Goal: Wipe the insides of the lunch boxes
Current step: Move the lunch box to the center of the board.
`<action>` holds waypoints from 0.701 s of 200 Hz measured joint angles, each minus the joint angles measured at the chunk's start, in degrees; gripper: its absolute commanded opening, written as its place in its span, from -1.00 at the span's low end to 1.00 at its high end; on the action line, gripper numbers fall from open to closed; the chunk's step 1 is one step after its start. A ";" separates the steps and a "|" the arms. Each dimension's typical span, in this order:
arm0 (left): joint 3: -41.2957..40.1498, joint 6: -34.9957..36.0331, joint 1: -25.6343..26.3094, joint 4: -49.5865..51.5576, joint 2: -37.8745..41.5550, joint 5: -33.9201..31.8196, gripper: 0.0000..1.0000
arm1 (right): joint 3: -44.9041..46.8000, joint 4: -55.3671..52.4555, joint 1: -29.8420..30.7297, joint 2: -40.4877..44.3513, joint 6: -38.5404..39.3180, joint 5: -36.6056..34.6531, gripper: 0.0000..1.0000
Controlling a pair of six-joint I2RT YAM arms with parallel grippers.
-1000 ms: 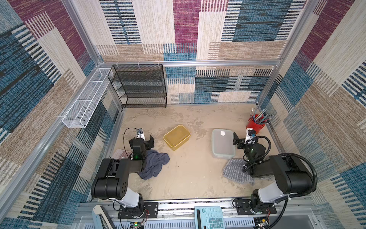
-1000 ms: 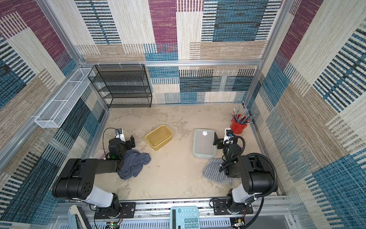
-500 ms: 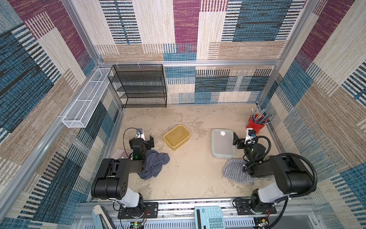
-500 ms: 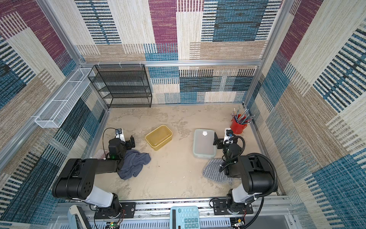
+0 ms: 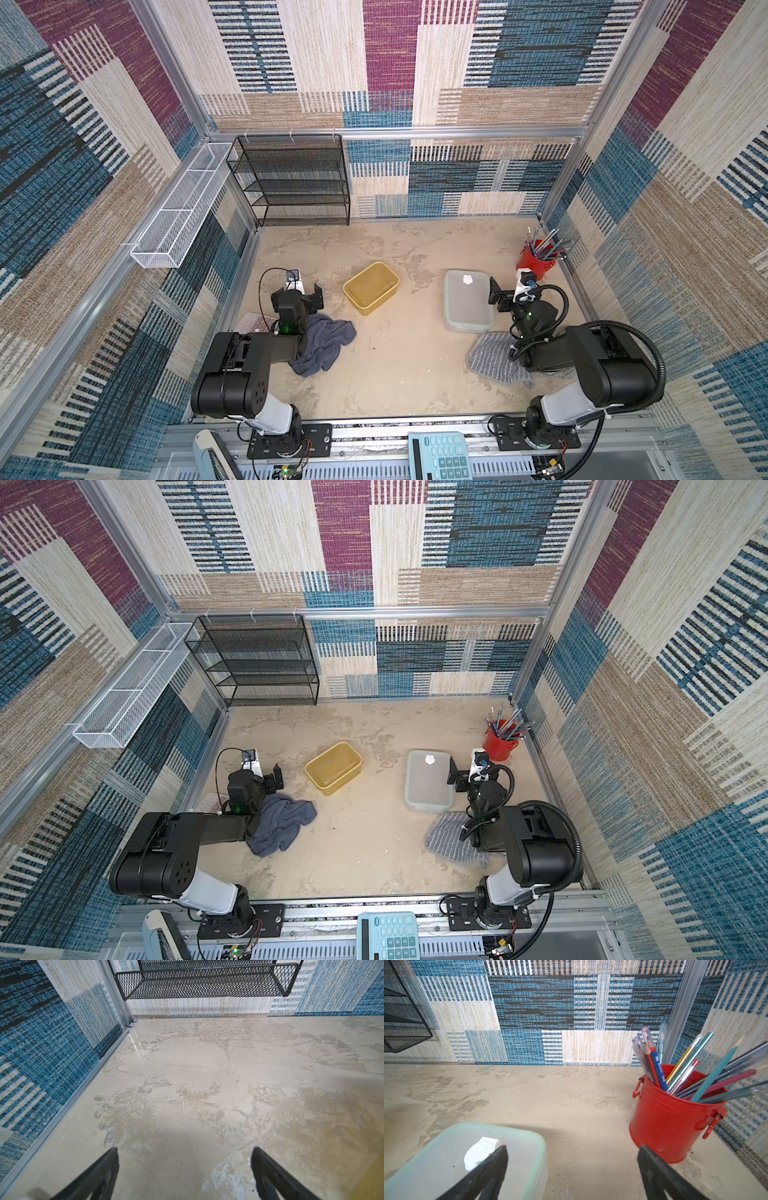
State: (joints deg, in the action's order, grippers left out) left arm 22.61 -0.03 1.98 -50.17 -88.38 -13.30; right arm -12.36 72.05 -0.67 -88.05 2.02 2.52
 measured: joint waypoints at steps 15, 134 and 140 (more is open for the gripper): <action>0.00 0.00 0.00 0.00 0.00 0.00 1.00 | 0.00 0.00 0.00 0.00 0.00 0.00 0.97; 0.55 0.00 -0.07 6.34 10.25 -0.81 0.99 | -10.40 -27.41 0.00 15.98 -7.67 -1.25 0.97; 1.44 0.00 -0.04 7.21 12.48 -0.22 0.99 | -10.75 -28.50 0.00 16.41 -8.33 -0.57 0.97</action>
State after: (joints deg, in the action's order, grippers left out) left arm 24.05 -0.03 1.93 -42.96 -75.90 -13.52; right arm -23.11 43.55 -0.67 -71.64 -6.31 1.96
